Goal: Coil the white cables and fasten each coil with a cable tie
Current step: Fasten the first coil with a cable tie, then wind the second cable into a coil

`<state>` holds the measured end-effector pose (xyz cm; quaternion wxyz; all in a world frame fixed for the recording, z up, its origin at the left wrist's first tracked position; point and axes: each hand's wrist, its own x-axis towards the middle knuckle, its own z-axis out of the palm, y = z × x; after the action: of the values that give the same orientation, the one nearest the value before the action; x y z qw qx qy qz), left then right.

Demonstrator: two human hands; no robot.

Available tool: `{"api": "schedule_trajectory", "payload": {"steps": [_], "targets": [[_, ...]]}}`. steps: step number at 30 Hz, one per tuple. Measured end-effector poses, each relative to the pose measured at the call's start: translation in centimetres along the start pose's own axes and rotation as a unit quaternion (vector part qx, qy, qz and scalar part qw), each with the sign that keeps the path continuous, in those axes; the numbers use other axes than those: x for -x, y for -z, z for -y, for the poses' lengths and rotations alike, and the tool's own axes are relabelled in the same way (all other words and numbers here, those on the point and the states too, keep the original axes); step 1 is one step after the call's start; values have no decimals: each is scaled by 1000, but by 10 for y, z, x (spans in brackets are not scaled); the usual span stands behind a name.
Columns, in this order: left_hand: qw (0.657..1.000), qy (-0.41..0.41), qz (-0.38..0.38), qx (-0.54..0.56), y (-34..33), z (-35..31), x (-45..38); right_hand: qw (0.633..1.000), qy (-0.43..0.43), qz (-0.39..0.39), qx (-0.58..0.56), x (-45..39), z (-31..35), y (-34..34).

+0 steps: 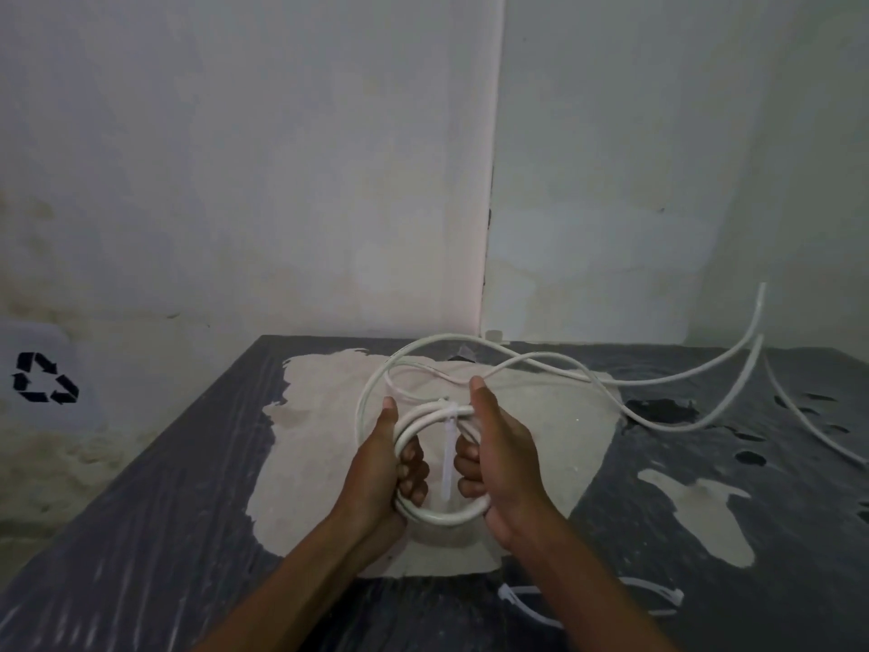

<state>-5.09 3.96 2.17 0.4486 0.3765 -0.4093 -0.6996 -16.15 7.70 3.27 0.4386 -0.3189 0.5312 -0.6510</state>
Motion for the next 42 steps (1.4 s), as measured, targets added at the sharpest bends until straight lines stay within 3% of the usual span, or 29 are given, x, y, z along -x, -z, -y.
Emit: {"api": "schedule_trajectory", "payload": {"steps": [2, 7, 14, 19, 23, 26, 27, 30, 32, 38, 42], "targets": [[1000, -8, 13, 3, -2, -2, 2, 1000, 1, -5, 0, -2, 2, 2], [980, -121, -1, -160, -1, -2, -1, 997, -12, -31, -67, -16, 9, 7], [980, -125, 3, -155, 13, -32, -14, 997, 29, 25, -60, -43, 27, -2], [975, -143, -35, -168, 29, -70, -39, 992, 15, 96, -86, -76, 44, -29], [977, -131, -87, -142, 54, -92, -65, 977, 95, 96, 162, -97, 48, -52], [981, -103, -142, -88, 81, -100, -88, 931, 182, 94, 302, -104, 39, -60], [980, -93, -159, -72, 90, -101, -96, 899, 229, 102, 359, -104, 34, -61], [974, -70, -208, -50, 113, -98, -116, 751, 371, 127, 531, -115, 12, -58], [968, -65, -232, -65, 125, -91, -126, 681, 396, 126, 603, -125, 0, -57], [959, -62, -239, -140, 148, -72, -137, 616, 442, 71, 648, -141, -3, -64], [936, -114, -234, -238, 166, -65, -141, 559, 487, 62, 668, -143, 7, -66]]}}
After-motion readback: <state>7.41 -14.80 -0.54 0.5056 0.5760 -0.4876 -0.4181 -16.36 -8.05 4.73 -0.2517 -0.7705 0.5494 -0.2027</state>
